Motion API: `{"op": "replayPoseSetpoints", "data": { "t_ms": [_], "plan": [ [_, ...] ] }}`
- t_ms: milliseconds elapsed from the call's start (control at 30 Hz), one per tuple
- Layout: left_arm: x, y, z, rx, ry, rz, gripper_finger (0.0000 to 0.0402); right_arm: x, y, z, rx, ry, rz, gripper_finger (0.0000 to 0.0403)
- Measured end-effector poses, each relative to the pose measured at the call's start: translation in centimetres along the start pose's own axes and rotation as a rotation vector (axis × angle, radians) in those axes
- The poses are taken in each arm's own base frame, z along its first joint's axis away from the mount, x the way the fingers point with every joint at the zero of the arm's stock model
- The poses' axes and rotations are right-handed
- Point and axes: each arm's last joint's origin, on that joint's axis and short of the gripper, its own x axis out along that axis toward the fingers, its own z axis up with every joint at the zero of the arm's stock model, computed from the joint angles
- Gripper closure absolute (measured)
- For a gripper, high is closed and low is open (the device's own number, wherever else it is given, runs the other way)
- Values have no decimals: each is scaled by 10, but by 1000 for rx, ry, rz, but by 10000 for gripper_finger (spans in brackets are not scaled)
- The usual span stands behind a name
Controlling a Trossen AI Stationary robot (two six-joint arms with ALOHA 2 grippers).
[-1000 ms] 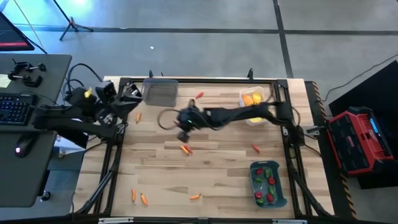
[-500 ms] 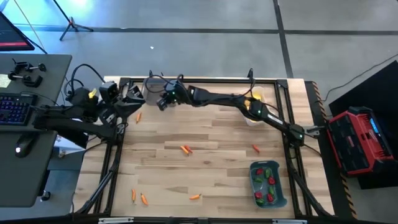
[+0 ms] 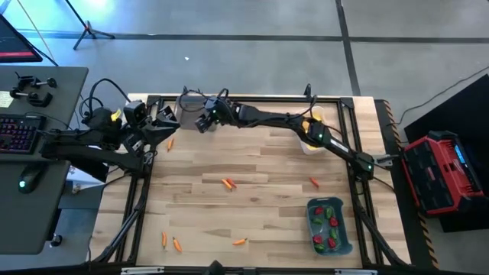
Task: Sort produce into baskets
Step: Put the orange chili pepper into the black bin
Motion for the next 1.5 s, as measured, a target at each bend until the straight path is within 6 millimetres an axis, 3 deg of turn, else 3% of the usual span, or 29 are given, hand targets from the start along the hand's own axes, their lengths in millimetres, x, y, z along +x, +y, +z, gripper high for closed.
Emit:
{"op": "replayPoseSetpoints", "data": {
  "t_ms": [100, 200, 267, 367, 533, 667, 800, 900, 967, 1133, 1300, 1500],
  "plan": [
    [0, 0, 0, 1, 3, 2, 314, -22, -5, 20, -45, 35, 42, 135],
    [-2, 0, 0, 0, 13, 8, 314, -58, -11, 40, -140, 122, 9, 132],
    [-2, -1, 1, 1, 7, 4, 314, -80, -15, 44, -216, 217, -27, 134],
    [-2, -1, 1, 1, 6, 4, 314, -106, -14, 31, -286, 388, -91, 141],
    [-2, 0, 0, -2, 15, 9, 314, -147, -5, -21, -296, 587, -131, 153],
    [-2, 1, -2, -3, 32, 20, 314, -209, -1, -63, -183, 626, -158, 155],
    [-2, 2, -3, -3, 44, 28, 314, -272, -16, -116, 27, 697, -236, 155],
    [-2, 2, -3, -3, 42, 30, 314, -315, -30, -140, 170, 739, -259, 155],
    [-2, 2, -3, -3, 43, 31, 314, -333, -41, -153, 205, 788, -290, 155],
    [2, 5, -7, -2, 61, 43, 314, -355, -61, -178, 169, 950, -343, 155],
    [10, 11, -17, 44, 111, 69, 314, -345, -70, -205, 141, 1058, -246, 155],
    [25, 23, -34, 39, 180, 111, 314, -335, -77, -224, 91, 1006, -208, 155]
  ]
}}
